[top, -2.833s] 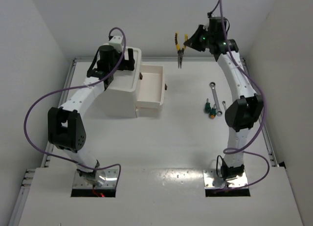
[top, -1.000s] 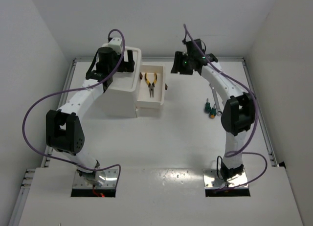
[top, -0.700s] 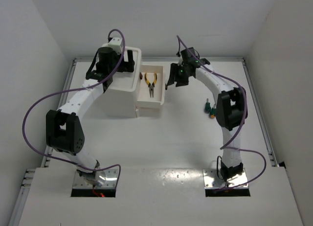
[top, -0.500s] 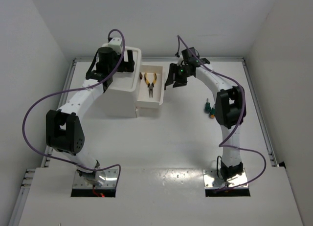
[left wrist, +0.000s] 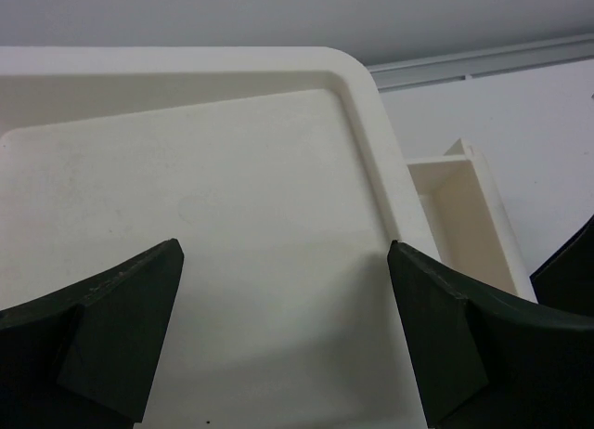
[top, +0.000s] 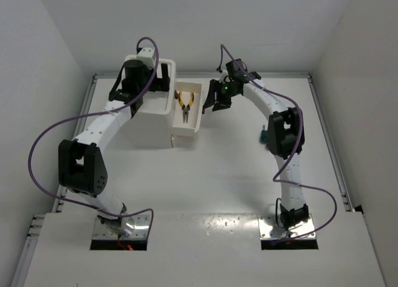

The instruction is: Sort the tools into containers

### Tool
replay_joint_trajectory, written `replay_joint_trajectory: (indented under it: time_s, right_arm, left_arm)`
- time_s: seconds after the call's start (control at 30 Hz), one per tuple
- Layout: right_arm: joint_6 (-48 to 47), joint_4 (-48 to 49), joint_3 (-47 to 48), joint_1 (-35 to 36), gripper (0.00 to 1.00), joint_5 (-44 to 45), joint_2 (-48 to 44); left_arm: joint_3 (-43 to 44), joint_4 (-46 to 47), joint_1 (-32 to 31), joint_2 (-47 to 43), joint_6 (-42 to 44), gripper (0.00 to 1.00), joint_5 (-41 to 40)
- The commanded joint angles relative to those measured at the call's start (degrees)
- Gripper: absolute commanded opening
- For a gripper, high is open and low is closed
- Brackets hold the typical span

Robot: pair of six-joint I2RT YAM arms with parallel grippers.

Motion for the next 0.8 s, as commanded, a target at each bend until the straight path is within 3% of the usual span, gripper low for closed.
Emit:
replay_joint_trajectory:
  time_s: [0.0,0.23,0.3,0.5,0.77]
  right_arm:
    - [4.0,10.0,5.7,4.4,0.54,2.1,3.0]
    - [4.5,11.1,10.3,5.0,0.56,10.9,4.9]
    - [4.5,11.7,10.3,5.0,0.56,12.4,4.9]
    - [2.9,12.3,10.3,5.5,0.56,13.6,4.2]
    - [2.3,16.4,9.3,6.0,0.58,8.7,4.2]
  left_arm:
    - [-5.7,-21.0,-0.4,4.0,-5.0,1.00,3.1]
    - [-7.4,-21.0,-0.4,3.4,-6.2,1.00,2.6]
    - [-8.0,-21.0,-0.4,2.9,-7.3,1.00,-0.7]
    - [-11.4,-21.8,-0.9,3.0,-9.0,1.00,-13.6]
    - [-11.9,-23.0,-1.5,5.7,-9.0,1.00,-16.6]
